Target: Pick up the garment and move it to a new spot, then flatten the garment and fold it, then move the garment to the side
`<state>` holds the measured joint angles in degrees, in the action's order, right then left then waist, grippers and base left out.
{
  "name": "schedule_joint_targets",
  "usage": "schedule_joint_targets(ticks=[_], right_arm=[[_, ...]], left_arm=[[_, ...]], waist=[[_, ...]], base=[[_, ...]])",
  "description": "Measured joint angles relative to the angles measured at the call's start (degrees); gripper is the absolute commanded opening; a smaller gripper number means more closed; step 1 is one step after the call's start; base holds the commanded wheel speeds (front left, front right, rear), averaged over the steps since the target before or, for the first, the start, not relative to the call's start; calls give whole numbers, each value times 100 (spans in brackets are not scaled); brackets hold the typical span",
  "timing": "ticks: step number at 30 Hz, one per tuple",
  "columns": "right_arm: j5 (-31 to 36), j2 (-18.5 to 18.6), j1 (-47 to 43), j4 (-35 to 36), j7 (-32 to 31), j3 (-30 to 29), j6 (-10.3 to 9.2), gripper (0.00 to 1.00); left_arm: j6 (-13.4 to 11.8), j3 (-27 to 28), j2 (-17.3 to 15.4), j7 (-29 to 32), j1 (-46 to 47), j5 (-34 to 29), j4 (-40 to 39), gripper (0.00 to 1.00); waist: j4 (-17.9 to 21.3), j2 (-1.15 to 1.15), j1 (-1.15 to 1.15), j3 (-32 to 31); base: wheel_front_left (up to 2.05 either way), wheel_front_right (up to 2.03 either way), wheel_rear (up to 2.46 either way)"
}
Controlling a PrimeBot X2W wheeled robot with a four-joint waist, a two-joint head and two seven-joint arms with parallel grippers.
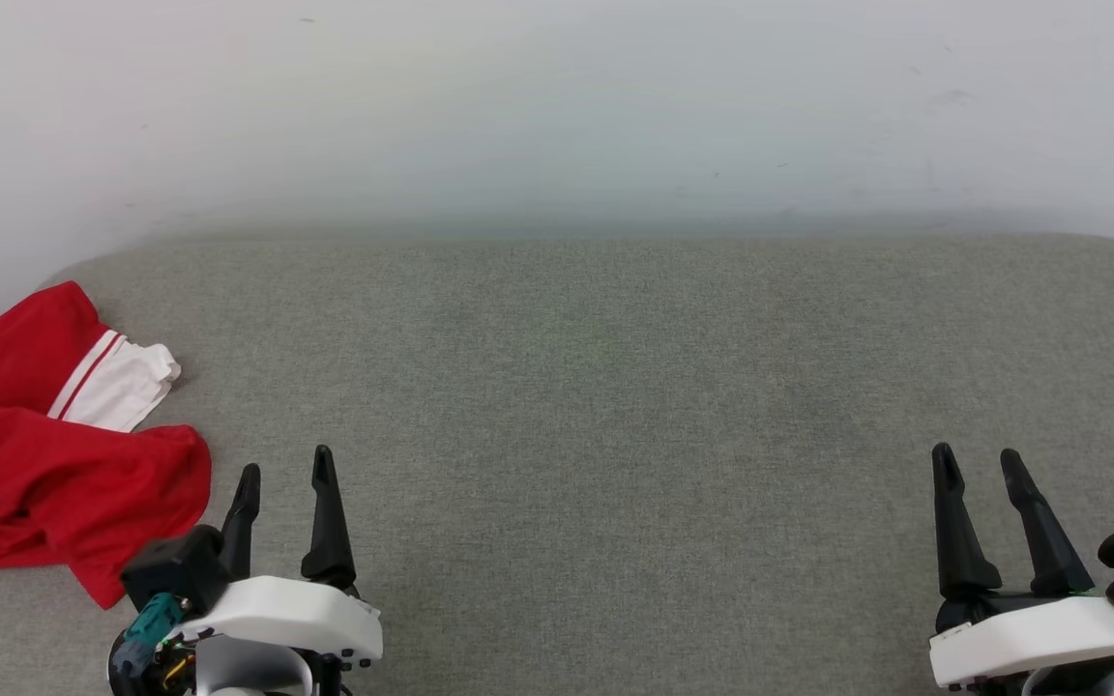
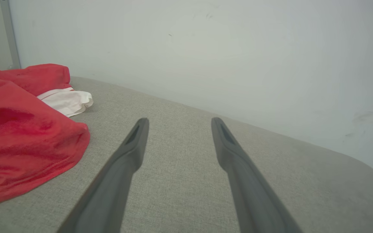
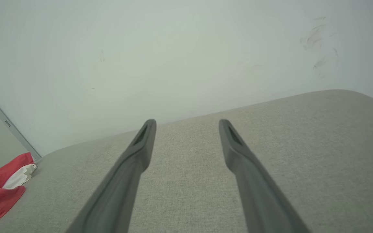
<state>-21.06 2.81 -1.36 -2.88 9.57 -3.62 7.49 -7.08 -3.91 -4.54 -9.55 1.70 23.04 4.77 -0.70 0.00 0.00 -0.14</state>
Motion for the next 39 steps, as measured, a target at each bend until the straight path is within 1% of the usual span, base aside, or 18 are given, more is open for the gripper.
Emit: schedule_joint_targets(ticks=[18,27,39], right_arm=[[900,0,-96,225,233,30,1,100],[1212,1,-134,291,332,29,1,100],[1462,2,-203,333,456,16,1,100]], left_arm=[[-16,-180,-14,-229,-31,-853,-103,100],[-22,-211,8,-334,-86,-1250,-152,100],[-21,-205,57,-461,-142,-1771,-180,100]], waist=[[-28,0,0,-9],[-46,0,0,-20],[-55,0,0,-43]], base=[[0,0,0],[0,0,0],[0,0,0]])
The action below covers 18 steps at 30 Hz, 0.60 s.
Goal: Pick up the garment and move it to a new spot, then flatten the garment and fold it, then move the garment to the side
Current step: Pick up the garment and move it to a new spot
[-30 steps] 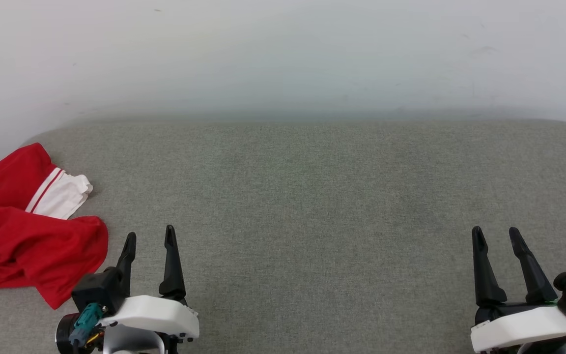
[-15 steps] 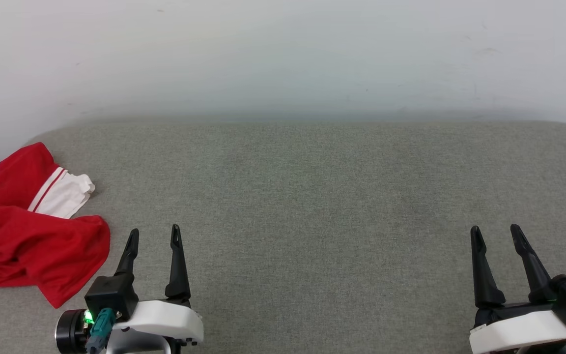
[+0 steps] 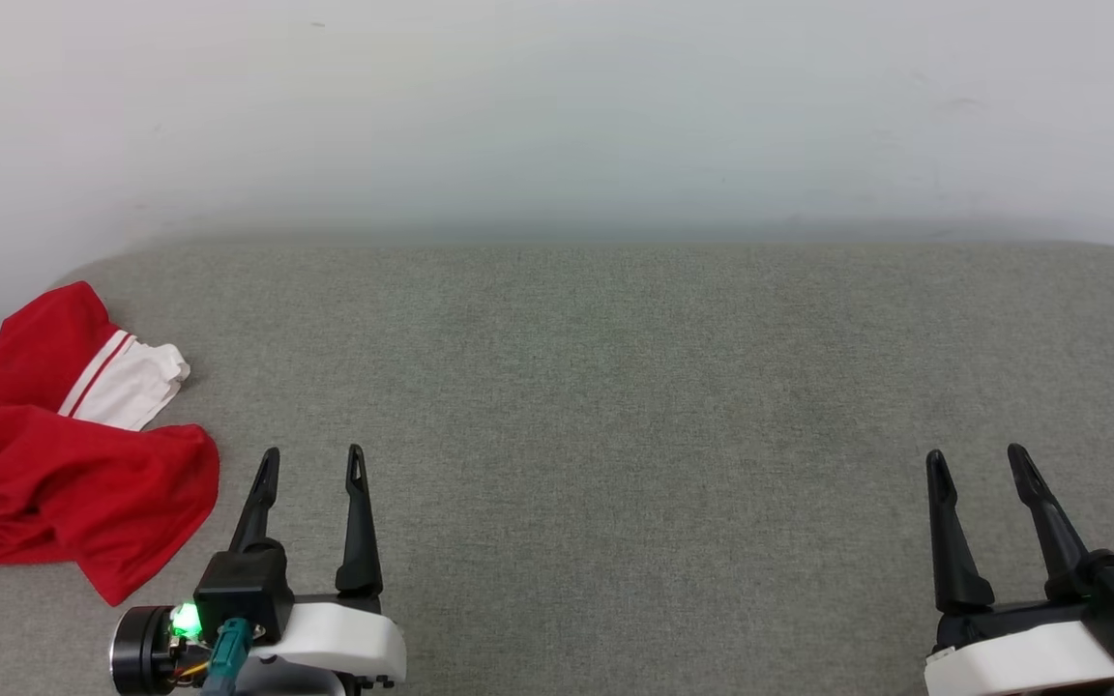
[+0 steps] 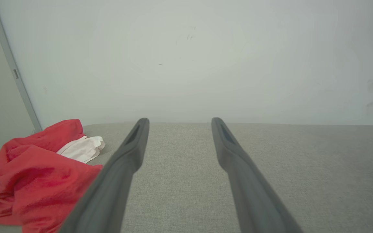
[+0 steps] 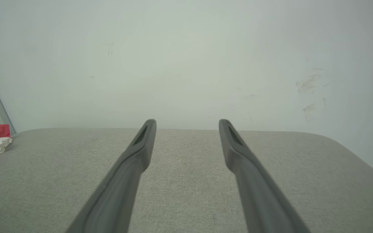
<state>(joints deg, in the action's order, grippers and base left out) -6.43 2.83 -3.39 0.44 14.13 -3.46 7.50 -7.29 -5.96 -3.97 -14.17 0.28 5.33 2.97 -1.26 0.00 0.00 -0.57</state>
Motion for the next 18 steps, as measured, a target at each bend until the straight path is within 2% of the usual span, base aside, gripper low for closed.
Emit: schedule_joint_targets(ticks=[9,18], right_arm=[[155,0,-11,14,94,-26,1,100],[-134,0,-14,-53,94,-13,1,100]], left_arm=[[35,37,49,-83,-14,-222,1,100],[313,219,94,-90,-49,48,76,100]], waist=[[-19,0,0,-16],[-26,0,0,11]], base=[[0,0,0],[0,0,0]])
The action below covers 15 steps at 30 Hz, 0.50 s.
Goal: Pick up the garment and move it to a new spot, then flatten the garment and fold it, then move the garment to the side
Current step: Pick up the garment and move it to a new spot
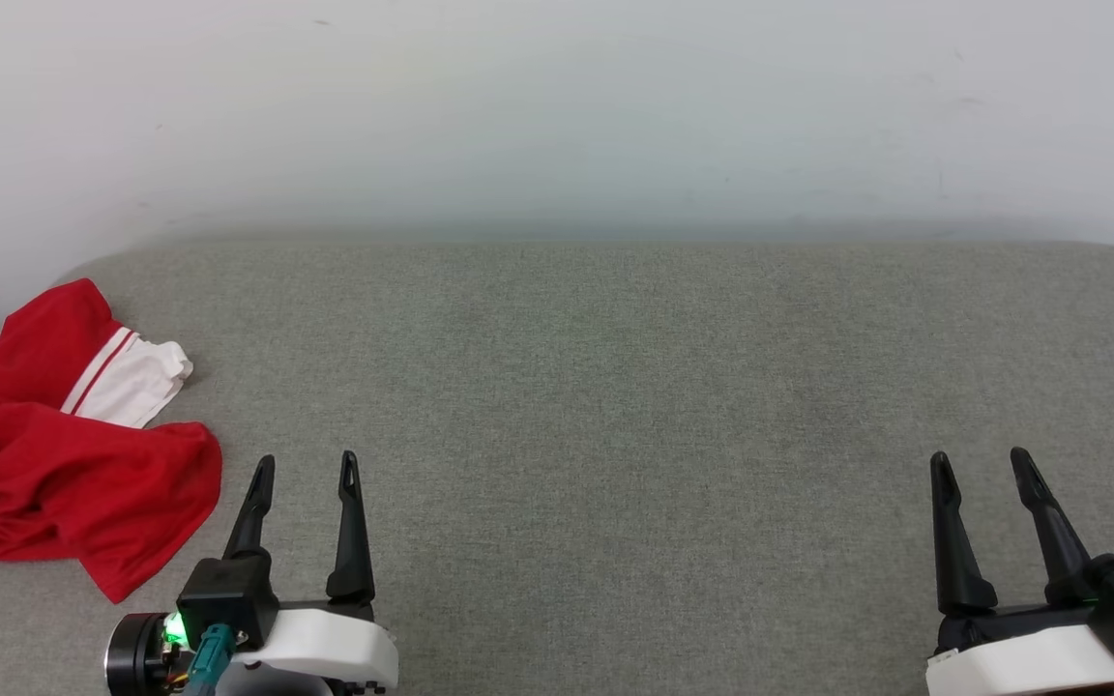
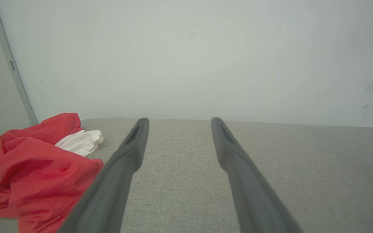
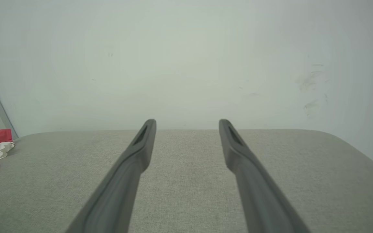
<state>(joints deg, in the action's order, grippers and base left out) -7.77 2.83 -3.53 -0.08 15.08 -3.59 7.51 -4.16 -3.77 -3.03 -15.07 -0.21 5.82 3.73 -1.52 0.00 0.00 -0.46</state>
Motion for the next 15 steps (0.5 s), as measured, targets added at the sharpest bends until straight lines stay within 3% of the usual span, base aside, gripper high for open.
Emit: schedule_joint_targets(ticks=[15], right_arm=[[-277,1,-3,-137,0,34,0,100]], left_arm=[[55,-1,9,0,-5,93,71,100]], waist=[[0,0,0,2]], base=[[0,0,0]])
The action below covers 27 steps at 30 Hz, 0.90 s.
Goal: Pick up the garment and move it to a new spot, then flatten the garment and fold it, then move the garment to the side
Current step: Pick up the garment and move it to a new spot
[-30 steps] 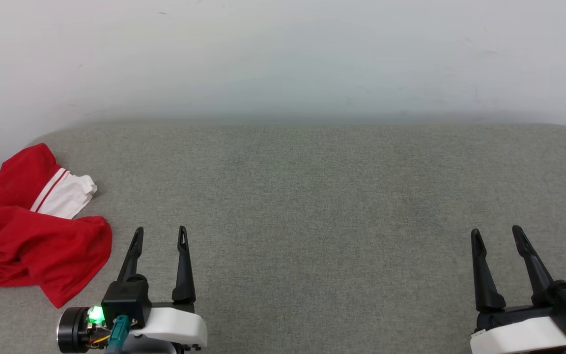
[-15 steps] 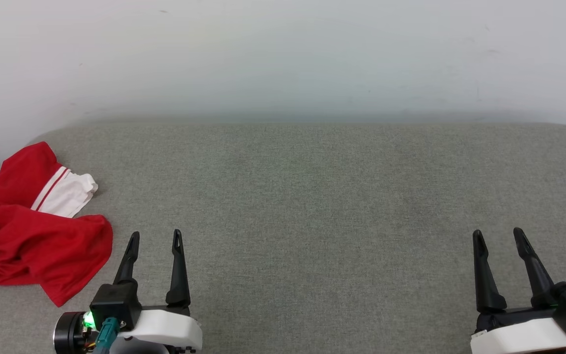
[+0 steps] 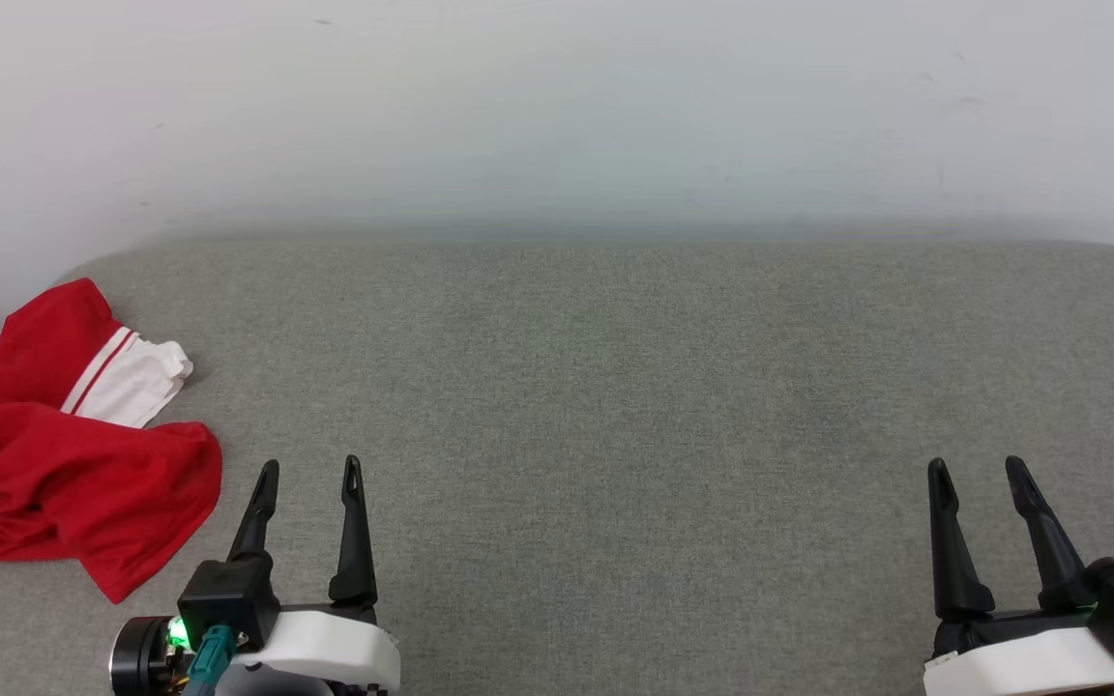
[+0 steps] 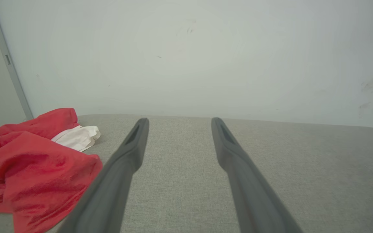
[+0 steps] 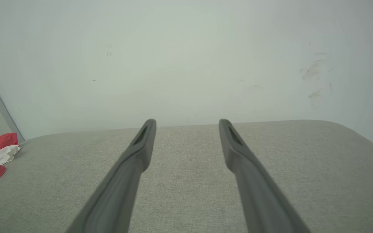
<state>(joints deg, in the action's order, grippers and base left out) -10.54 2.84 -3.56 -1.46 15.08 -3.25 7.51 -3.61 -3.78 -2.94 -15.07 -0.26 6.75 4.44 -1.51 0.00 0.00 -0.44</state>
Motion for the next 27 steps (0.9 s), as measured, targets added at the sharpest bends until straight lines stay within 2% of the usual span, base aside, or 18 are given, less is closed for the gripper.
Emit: schedule_joint_targets(ticks=[17,27], right_arm=[[47,0,-27,-27,0,1,-1,100],[118,1,-62,1,1,18,-1,100]], left_arm=[[-44,-31,1,0,-1,4,63,100],[-60,13,2,0,29,-12,127,100]], waist=[[-49,0,0,36],[-481,0,0,62]], base=[[0,0,0],[0,0,0]])
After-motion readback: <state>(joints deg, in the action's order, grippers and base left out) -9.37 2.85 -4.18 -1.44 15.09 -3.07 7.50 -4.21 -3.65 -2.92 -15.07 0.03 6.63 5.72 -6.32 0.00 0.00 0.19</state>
